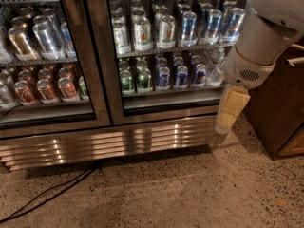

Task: Open left fridge door

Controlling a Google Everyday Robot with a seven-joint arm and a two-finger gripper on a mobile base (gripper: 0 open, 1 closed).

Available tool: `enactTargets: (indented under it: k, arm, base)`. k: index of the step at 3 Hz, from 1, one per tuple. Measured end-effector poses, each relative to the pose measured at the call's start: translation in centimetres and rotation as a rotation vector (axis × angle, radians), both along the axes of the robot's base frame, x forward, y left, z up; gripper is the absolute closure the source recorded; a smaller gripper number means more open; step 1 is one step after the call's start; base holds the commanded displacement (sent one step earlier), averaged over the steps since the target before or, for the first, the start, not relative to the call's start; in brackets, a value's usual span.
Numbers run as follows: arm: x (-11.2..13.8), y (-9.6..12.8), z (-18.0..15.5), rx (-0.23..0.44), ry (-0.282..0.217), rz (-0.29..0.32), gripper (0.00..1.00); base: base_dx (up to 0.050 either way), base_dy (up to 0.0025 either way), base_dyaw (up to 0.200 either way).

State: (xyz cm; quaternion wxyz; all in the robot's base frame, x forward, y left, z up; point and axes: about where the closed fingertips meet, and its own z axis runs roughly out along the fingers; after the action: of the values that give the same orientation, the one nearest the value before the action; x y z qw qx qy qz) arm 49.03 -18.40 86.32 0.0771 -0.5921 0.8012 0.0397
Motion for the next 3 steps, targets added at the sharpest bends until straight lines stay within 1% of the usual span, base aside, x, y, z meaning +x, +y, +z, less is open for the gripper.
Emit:
enactTargets:
  k: [1, 2, 3]
  arm:
    - [-0.1, 4.2, 1.1, 0.126, 0.023, 0.099, 0.0]
    - [1.4, 4.7, 2.0, 0.353, -0.013, 0.171, 0.0]
    - [1.2, 2.1, 4.1, 0.597, -0.105, 0.229, 0.0]
  base:
    - [0.0, 0.0, 0.0]
    - [0.0, 0.0, 0.0]
    - [0.0, 0.0, 0.0]
